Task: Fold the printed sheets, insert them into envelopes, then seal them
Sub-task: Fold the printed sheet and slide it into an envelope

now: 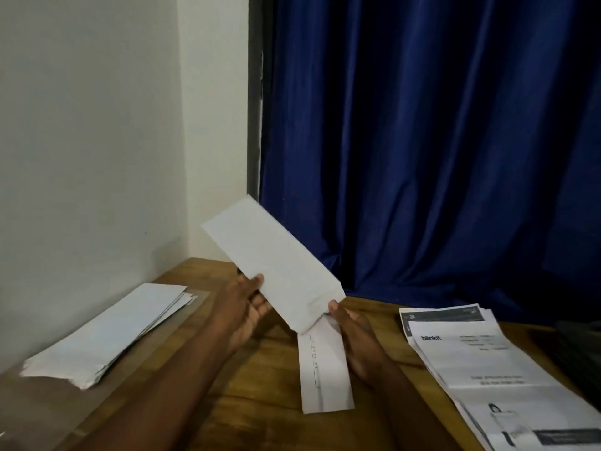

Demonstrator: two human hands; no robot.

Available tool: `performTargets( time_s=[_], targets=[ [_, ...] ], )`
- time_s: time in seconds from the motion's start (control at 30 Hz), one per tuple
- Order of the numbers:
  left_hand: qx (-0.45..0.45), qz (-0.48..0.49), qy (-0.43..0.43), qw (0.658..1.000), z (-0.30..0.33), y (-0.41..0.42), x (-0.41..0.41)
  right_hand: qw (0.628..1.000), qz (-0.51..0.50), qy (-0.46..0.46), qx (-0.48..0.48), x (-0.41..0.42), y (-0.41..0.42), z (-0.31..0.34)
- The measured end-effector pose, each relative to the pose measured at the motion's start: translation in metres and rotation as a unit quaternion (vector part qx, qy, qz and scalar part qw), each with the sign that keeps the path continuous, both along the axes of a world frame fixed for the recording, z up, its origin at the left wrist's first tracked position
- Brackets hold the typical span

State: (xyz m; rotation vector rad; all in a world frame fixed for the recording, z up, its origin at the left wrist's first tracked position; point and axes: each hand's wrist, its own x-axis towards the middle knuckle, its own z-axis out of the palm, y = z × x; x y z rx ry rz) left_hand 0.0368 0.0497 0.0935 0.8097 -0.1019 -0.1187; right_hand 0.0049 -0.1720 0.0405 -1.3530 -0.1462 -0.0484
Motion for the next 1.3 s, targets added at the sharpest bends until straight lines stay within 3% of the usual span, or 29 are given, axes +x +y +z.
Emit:
performTargets(
  time_s=[0.1,0.17,0.3,0.4,0.47,0.57,0.67,0.73,0.8,0.93,1.07,1.3],
  targets=[
    [0.069,-0.023,0.033,0.997,-0.022,-0.018,0.004,0.995,-0.084,0.032,-0.033,0.007,-0.006,-0.003],
    [0.168,-0.033,0.075,0.982,-0.03,-0.018,0.006,0.986,-0.139,0.051,-0.075,0.012,-0.013,-0.006],
    [0.425,-0.067,0.068,0.9,-0.038,-0.006,0.008,0.973,-0.179,0.102,-0.1,0.021,-0.028,-0.01],
    [0.588,0.032,-0.098,0.802,-0.045,-0.006,0.013,0.968,-0.178,0.13,-0.121,0.029,-0.034,-0.009],
    [0.624,0.09,-0.226,0.742,-0.046,-0.012,0.017,0.966,-0.175,0.141,-0.125,0.034,-0.035,-0.008],
    [0.652,0.009,-0.374,0.659,-0.042,-0.026,0.029,0.962,-0.171,0.161,-0.137,0.035,-0.037,-0.009],
    [0.732,-0.061,-0.465,0.494,-0.031,-0.047,0.048,0.967,-0.173,0.148,-0.111,0.034,-0.04,-0.012],
    [0.762,-0.085,-0.473,0.434,-0.025,-0.062,0.058,0.971,-0.169,0.135,-0.107,0.032,-0.042,-0.014],
    [0.757,-0.093,-0.481,0.432,-0.027,-0.075,0.065,0.974,-0.162,0.117,-0.107,0.032,-0.044,-0.018],
    [0.734,-0.07,-0.483,0.472,-0.044,-0.081,0.076,0.972,-0.178,0.107,-0.106,0.036,-0.043,-0.026],
    [0.707,0.052,-0.564,0.423,-0.057,-0.078,0.08,0.966,-0.189,0.093,-0.147,0.04,-0.038,-0.026],
    [0.664,0.118,-0.612,0.413,-0.051,-0.078,0.073,0.964,-0.209,0.086,-0.139,0.039,-0.041,-0.026]
  ],
)
